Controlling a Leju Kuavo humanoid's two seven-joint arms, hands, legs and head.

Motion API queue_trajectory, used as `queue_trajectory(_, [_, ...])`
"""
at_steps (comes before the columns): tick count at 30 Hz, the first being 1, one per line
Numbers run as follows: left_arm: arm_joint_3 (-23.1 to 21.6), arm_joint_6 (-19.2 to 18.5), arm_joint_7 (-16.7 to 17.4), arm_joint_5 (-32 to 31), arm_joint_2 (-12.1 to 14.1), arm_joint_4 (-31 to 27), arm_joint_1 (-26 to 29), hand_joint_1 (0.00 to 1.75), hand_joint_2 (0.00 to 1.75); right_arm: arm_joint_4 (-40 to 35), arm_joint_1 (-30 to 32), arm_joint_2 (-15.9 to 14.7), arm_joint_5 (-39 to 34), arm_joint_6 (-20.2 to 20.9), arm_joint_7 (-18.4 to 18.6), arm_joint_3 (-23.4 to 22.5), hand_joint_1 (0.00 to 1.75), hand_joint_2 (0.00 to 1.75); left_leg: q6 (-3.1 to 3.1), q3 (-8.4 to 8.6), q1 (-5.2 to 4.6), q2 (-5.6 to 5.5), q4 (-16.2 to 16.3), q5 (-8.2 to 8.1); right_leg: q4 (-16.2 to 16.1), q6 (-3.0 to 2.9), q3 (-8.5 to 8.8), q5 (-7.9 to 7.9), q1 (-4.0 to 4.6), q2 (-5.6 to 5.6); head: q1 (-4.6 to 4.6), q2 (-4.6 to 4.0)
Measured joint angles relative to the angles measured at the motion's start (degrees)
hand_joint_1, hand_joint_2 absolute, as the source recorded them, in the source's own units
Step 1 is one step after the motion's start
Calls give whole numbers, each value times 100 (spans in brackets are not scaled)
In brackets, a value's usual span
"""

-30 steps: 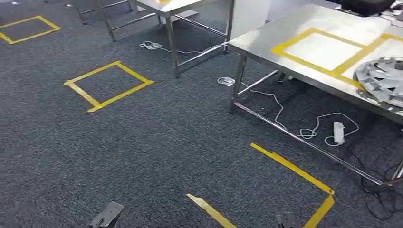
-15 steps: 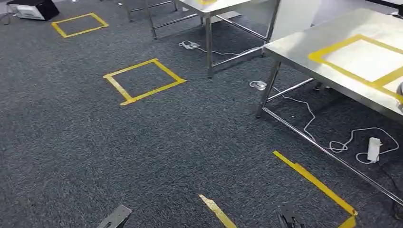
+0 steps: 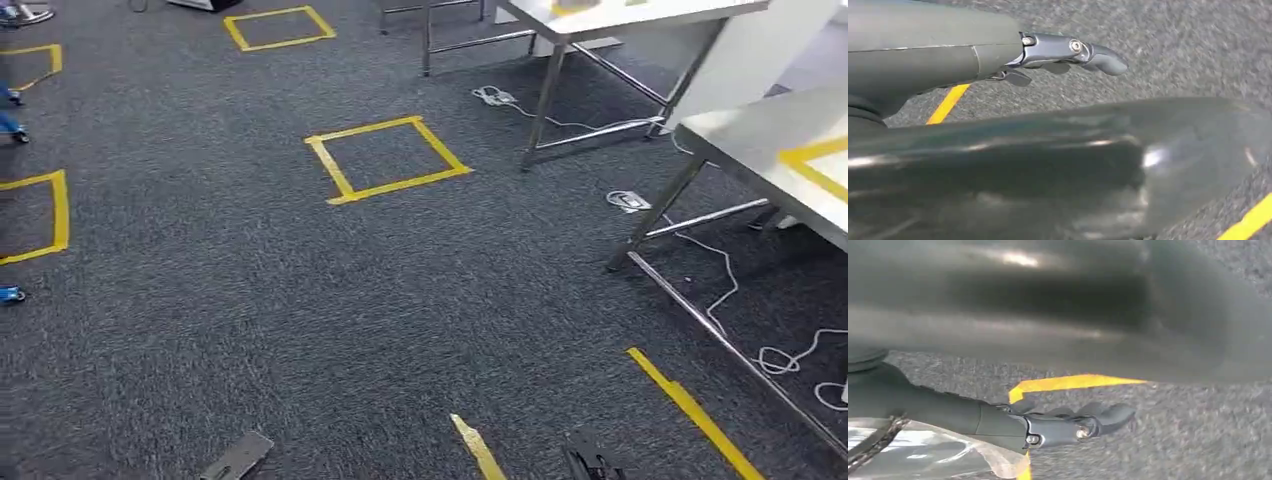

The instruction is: Take the parts from the cabinet and place them on the table.

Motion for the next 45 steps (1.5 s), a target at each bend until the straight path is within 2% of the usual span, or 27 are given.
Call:
queue_trajectory(2, [-4, -13, 0, 0, 0, 0, 32, 0, 0, 5, 52, -4, -2, 0, 9, 9, 0, 0, 5, 10, -8, -176, 10, -4, 283, -7, -247, 86, 9, 10, -2, 0])
queue_trajectory(4, [-13, -11, 0, 0, -2, 0, 40, 0, 0, 5, 49, -9, -2, -6, 5, 15, 0, 0, -7, 23, -2, -343, 26, -13, -468, -28, 6, 644, 6, 39, 0, 0])
queue_trajectory(5, [-20, -9, 0, 0, -2, 0, 34, 0, 0, 7, 41, -9, -4, -9, 2, 17, 0, 0, -25, 34, 4, -414, 42, -25, -1001, -42, 234, 929, -8, 134, 5, 0])
queue_trajectory(6, [-33, -6, 0, 0, -2, 0, 31, 0, 0, 11, 38, -13, -4, -9, 2, 24, 0, 0, -53, 17, 9, -472, 62, -43, -1363, -45, 387, 987, -44, 497, -2, 0])
queue_trajectory(7, [-44, -2, 0, 0, 0, 0, 12, 0, 0, 22, 43, -13, -7, -9, -2, 28, 0, 0, -86, -26, -15, -543, 116, -60, -1501, -50, 456, 937, -71, 583, -9, 2])
queue_trajectory(11, [-57, 4, 2, 2, 18, 2, 55, 0, 0, 24, 16, -9, -4, -9, -24, 57, 0, 0, -227, -85, 42, -730, 90, -17, -1527, -160, 513, 985, -55, 325, -13, 0])
queue_trajectory(12, [-63, 4, 0, 2, 7, 0, 57, 0, 0, 24, 8, -9, -2, -7, -28, 61, 0, 0, -258, -126, 8, -353, 219, -115, -1546, -192, 543, 990, -47, 245, -13, 2])
queue_trajectory(13, [-68, 4, 2, 2, 2, 0, 38, 0, 0, 26, 11, -11, -4, -9, -28, 63, 0, 0, -291, -268, 17, -138, 521, -301, -1548, -232, 561, 975, -32, 163, -52, 0])
queue_trajectory(15, [-85, 7, 2, 2, -4, 0, 17, 0, 0, 33, 30, -17, -7, -4, -26, 72, 0, 0, -343, -725, 59, 14, 1490, -740, -1547, -265, 578, 943, -2, -31, -48, 0])
queue_trajectory(17, [-98, 7, 15, 2, -2, 0, 46, 0, 0, 37, 31, -17, -4, 15, -24, 90, 0, 0, -367, -924, 80, 28, 1887, -794, -1545, -266, 590, 921, 6, -182, -50, 2])
queue_trajectory(20, [-107, 4, 22, 0, 2, 2, 60, 0, 0, 37, 28, -17, 120, 70, -11, 150, 0, 0, -314, -336, 68, 144, 754, -134, -1545, -236, 662, 873, 7, -392, -50, 0])
queue_trajectory(21, [-109, 0, 33, -2, 2, 0, 58, 0, 0, 37, 32, -15, 190, 66, -28, 197, 0, 0, -265, -75, 36, 385, 262, 31, -1546, -213, 697, 849, 9, -455, -50, 0])
queue_trajectory(22, [-116, 0, 35, -2, -2, 0, 43, 0, 0, 39, 44, -13, 253, 48, -46, 260, 0, 0, -238, 2, -55, 559, 126, -85, -1533, -171, 703, 812, 54, -516, -55, 2])
queue_trajectory(26, [-146, 13, 37, -2, 7, 0, 107, 0, 0, 39, 44, 2, 315, 31, -72, 396, 0, 0, -88, -1, -65, 296, 29, -68, -1582, -47, 805, 758, 41, -772, -48, 2])
queue_trajectory(28, [-149, 26, 35, -2, -2, 2, 116, 0, 0, 39, 53, 9, 317, 26, -87, 424, 0, 0, -7, 65, -3, 200, -26, -32, -1294, -22, 673, 531, 10, -243, -15, 0])
queue_trajectory(29, [-149, 29, 35, -2, 0, 2, 100, 0, 0, 42, 72, 18, 321, 26, -85, 446, 0, 0, 21, 57, -1, 122, -25, -31, -787, -20, 417, 297, 4, -73, 18, 0])
queue_trajectory(31, [-153, 29, 35, 0, -15, 0, 99, 0, 0, 46, 99, 17, 319, 33, -81, 472, 0, 0, 35, 57, -10, -38, -22, -40, 135, -4, -84, -29, -1, 3, 11, 0])
queue_trajectory(32, [-155, 22, 35, 0, -17, 2, 119, 0, 0, 53, 116, 17, 326, 44, -78, 481, 0, 0, 35, 65, -11, -124, -19, -41, 311, 1, -225, -12, -2, 9, 16, 0])
queue_trajectory(33, [-162, 15, 31, 0, -17, 2, 143, 0, 0, 53, 126, 17, 350, 79, -76, 492, 0, 0, 30, 76, -6, -208, -16, -46, 195, 4, -232, 168, -4, 9, 11, 0])
queue_trajectory(35, [-206, 26, 4, 0, -4, 2, 188, 0, 0, 55, 117, 17, 474, 103, -37, 572, 0, 0, -10, 108, 16, -370, 7, -73, -681, 8, 103, 767, -29, 60, 11, 0])
queue_trajectory(36, [-230, 53, 7, -4, -4, 2, 207, 0, 0, 55, 114, 15, 542, 103, -17, 612, 0, 0, -47, 115, 33, -441, 34, -98, -1223, 17, 329, 1038, -56, 217, 18, 0])
queue_trajectory(37, [-262, 81, 44, -41, 0, 2, 209, 0, 0, 65, 110, 17, 618, 111, 0, 676, 0, 0, -89, 76, 9, -495, 77, -124, -1387, 31, 408, 926, -68, 481, 18, 0])
queue_trajectory(41, [-450, 149, 155, -208, 2, 4, 262, 0, 0, 70, 61, 22, 693, 192, 61, 863, 0, 0, -224, -17, 55, -731, 77, -78, -1445, -99, 485, 933, -47, 300, 13, 0])
queue_trajectory(42, [-481, 194, 151, -207, 11, 4, 273, 0, 0, 70, 55, 57, 701, 205, 61, 903, 0, 0, -245, -14, 58, -626, 121, -126, -1489, -139, 511, 953, -75, 229, 11, 0])
queue_trajectory(43, [-511, 206, 146, -210, -6, 4, 264, 0, 0, 74, 61, 46, 704, 203, 61, 920, 0, 0, -274, -77, 30, -299, 283, -242, -1506, -180, 536, 943, -63, 168, -20, 0])
queue_trajectory(44, [-538, 203, 146, -218, -7, 4, 238, 0, 0, 77, 75, 46, 710, 203, 61, 949, 0, 0, -303, -271, 44, -92, 687, -476, -1509, -218, 551, 930, -40, 66, -48, 0])
queue_trajectory(45, [-557, 199, 153, -236, -9, 4, 221, 0, 0, 83, 84, 46, 717, 210, 61, 977, 0, 0, -322, -503, 55, -13, 1179, -704, -1508, -237, 559, 917, -21, -22, -41, 0])
